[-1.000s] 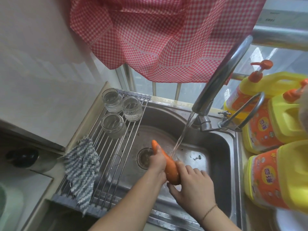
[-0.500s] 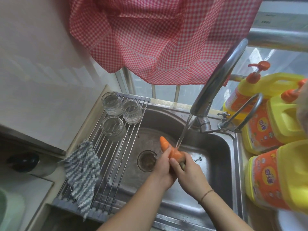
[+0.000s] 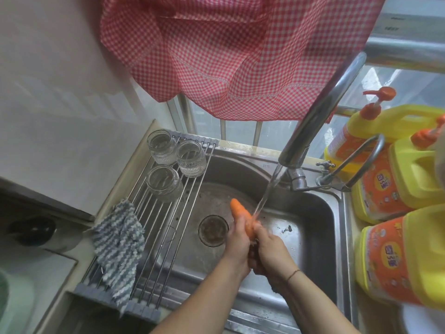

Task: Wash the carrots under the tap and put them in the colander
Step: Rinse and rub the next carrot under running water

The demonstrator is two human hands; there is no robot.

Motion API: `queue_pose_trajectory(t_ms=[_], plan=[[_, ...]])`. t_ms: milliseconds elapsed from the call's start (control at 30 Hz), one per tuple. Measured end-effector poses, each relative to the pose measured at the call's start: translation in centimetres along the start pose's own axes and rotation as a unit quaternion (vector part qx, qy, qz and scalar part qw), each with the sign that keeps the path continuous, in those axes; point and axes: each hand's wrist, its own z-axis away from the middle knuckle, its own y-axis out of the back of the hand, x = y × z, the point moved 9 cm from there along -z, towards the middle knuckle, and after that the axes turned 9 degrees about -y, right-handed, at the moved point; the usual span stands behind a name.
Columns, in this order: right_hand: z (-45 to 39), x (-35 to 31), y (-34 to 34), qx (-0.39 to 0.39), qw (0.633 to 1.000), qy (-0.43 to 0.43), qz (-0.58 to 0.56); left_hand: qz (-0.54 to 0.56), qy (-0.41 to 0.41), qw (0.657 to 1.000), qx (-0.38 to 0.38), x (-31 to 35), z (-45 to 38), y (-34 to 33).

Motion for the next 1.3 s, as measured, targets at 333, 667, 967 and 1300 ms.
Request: queue_pose_trajectory(t_ms=[333,667,967,1300], plan=[[-0.1,-0.5,0.7,0.035,0.993,0.068,0.085,0.033,0.066,0.997,-0.019,0.3,1.2,-0.6],[1.0,-0.8,1.3,0.118,0.958,0.134,0.225,0.001,0.028,1.000,-0.008,0.6,1.2,-0.1],[0.8,-0.5,0.4,0.076,0.964,0.137,0.215,0.007,0.133,0.988,0.081,-0.3,1.2,1.3],[0.0,-0.1,0.8,-0.004,0.997,-0.004,0.071,-0.056,-0.017,0.997,-0.039,0.9,3.3,-0.8]])
